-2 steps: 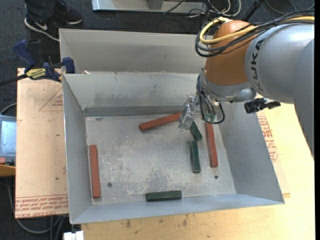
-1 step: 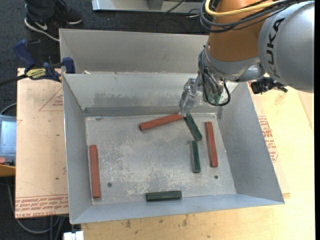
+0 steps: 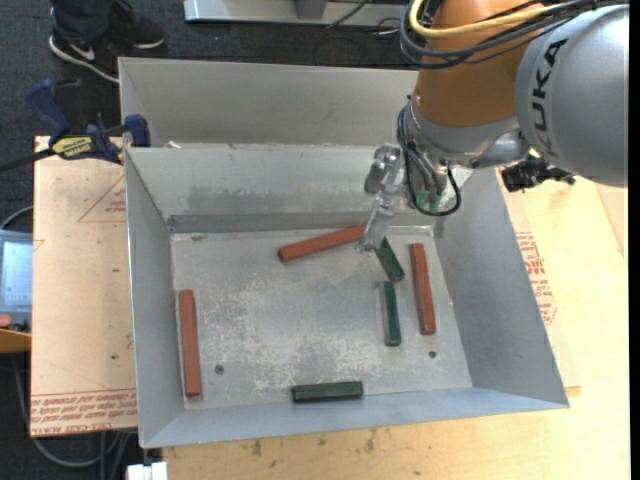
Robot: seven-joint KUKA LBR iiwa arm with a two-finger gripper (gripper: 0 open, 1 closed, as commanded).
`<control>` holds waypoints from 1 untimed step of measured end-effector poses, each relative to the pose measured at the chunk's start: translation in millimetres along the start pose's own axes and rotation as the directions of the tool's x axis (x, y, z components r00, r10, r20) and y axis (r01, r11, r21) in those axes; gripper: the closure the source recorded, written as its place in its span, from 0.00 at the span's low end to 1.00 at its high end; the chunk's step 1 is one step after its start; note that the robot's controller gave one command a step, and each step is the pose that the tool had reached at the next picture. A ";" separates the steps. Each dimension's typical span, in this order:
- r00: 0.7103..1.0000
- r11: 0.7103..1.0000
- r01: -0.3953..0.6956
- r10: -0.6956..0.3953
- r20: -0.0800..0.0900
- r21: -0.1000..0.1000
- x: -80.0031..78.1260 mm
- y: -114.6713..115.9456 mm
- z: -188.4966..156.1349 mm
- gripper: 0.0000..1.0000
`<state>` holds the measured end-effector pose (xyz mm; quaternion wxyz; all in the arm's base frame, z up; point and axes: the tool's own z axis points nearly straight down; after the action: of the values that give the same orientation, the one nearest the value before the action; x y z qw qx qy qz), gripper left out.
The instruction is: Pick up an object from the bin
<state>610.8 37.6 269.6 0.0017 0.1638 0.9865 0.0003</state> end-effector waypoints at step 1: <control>0.953 0.953 0.304 -0.304 -0.008 -0.001 0.6 40.5 184.7 0.00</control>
Offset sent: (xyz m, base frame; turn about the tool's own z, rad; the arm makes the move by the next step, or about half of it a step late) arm 0.0144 0.0376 -0.1807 -0.3090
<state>624.0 76.1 85.0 -0.0021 0.0100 0.9999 0.0004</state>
